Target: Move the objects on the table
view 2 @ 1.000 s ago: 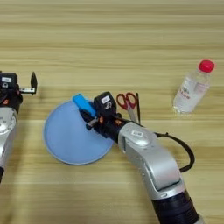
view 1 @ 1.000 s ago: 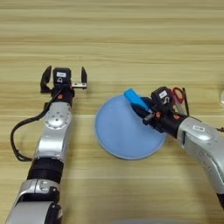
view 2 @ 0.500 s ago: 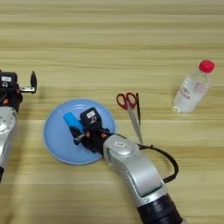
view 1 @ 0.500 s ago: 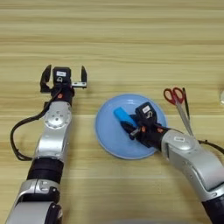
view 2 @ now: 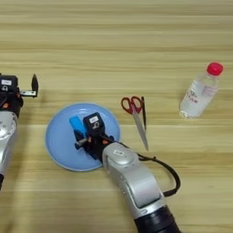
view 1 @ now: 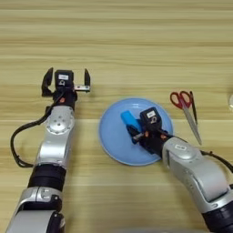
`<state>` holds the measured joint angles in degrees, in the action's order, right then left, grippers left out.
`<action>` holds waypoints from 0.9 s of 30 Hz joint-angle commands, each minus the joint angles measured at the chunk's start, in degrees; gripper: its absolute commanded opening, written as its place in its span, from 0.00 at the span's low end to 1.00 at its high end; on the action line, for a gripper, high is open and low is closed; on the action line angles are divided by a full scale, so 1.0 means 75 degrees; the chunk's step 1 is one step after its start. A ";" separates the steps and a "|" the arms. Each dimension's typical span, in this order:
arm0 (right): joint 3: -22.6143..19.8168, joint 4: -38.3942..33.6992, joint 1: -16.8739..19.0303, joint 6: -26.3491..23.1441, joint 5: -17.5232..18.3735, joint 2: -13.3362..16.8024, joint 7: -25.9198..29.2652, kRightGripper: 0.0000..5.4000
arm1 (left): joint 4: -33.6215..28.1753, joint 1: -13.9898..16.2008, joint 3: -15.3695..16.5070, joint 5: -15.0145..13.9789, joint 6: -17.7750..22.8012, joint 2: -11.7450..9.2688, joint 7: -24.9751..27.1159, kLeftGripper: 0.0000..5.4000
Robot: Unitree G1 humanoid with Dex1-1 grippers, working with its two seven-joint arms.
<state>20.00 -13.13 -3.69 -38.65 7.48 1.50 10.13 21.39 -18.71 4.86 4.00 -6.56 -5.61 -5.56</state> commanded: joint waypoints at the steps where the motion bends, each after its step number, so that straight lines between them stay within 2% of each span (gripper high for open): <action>1: -0.0070 0.0069 0.0083 -0.0152 -0.0084 -0.0115 -0.0170 0.26 | -0.0115 0.0066 0.0007 -0.0010 0.0150 -0.0026 -0.0005 1.00; 22: -0.0525 0.0355 0.0093 -0.0031 -0.0110 -0.0487 -0.0586 0.26 | -0.0143 0.0086 0.0012 -0.0014 0.0154 -0.0027 0.0002 1.00; 24: -0.0568 0.0393 0.0095 0.0011 -0.0100 -0.0536 -0.0587 0.33 | -0.0145 0.0087 0.0011 -0.0013 0.0155 -0.0026 0.0002 1.00; 27: -0.0580 0.0417 0.0096 0.0107 -0.0073 -0.0578 -0.0511 0.38 | -0.0147 0.0089 0.0011 -0.0012 0.0155 -0.0026 0.0001 1.00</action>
<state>15.89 -10.37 -2.94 -38.29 6.84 -2.29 6.36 20.85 -18.53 4.88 4.00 -6.51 -5.61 -5.55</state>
